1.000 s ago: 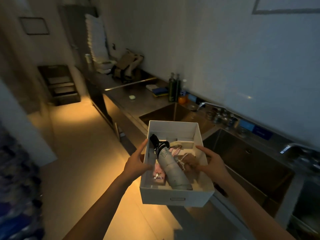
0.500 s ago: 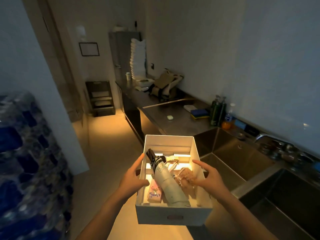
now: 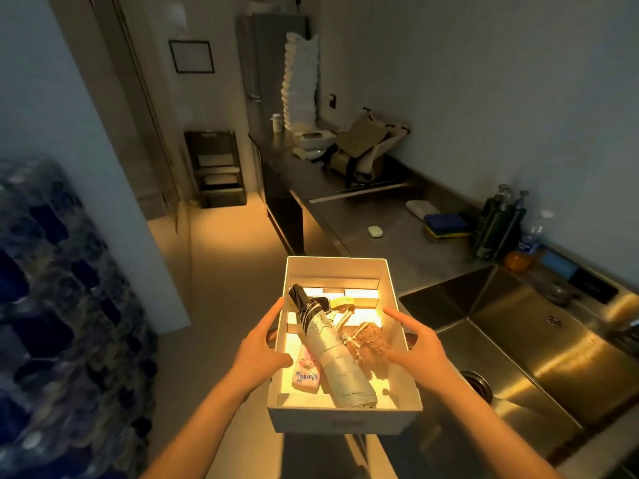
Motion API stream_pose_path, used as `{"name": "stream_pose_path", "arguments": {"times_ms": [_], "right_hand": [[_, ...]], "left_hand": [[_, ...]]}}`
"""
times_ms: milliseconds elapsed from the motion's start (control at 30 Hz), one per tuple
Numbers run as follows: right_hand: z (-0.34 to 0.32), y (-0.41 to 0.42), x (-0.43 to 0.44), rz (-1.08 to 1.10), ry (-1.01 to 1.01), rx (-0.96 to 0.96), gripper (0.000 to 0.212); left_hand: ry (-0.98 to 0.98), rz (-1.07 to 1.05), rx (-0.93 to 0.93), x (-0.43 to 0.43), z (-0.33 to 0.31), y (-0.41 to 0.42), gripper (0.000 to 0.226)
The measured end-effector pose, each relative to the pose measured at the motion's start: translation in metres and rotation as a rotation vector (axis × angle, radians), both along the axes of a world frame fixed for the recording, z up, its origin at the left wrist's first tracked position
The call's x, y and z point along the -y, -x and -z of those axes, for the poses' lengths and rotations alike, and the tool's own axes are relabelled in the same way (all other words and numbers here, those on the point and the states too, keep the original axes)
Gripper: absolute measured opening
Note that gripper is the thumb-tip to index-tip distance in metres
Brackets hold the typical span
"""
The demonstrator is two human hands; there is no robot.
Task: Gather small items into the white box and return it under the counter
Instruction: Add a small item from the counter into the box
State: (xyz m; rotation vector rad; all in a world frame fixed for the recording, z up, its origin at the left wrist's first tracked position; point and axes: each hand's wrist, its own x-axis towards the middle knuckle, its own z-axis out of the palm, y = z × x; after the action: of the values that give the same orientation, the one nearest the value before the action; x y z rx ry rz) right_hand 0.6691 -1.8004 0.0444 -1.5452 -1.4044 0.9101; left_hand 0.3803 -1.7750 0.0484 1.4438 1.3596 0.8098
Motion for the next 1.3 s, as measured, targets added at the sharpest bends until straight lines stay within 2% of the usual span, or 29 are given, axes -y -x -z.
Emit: {"name": "stream_pose_path", "arguments": {"times_ms": [200,400,767,867,1033,1167,1300], "right_hand": [[0.011,-0.014,-0.139,-0.043,0.03,0.03,0.069],[-0.009,-0.017,-0.279,-0.153,0.017,0.055,0.073],[0.011,0.053,-0.473,-0.146,0.001,0.037,0.07],[0.023,0.082,-0.515,-0.059,-0.015,0.03,0.072],[0.017,0.119,-0.557,0.176,0.0,0.007,0.073],[0.016,0.128,-0.573,0.361,-0.005,0.015,0.069],[0.012,0.116,-0.587,0.468,0.028,0.057,0.073]], "left_hand": [[0.012,-0.033,-0.025,-0.124,0.005,-0.008,0.103],[0.014,-0.082,-0.014,-0.246,-0.011,-0.008,0.105],[-0.003,-0.06,0.081,-0.449,0.009,0.061,0.101],[0.0,0.023,0.095,-0.52,0.014,0.088,0.101],[-0.023,0.235,0.015,-0.627,-0.001,0.11,0.102],[0.036,0.395,0.01,-0.689,-0.004,0.096,0.104],[0.104,0.536,0.042,-0.733,0.003,0.068,0.102]]}}
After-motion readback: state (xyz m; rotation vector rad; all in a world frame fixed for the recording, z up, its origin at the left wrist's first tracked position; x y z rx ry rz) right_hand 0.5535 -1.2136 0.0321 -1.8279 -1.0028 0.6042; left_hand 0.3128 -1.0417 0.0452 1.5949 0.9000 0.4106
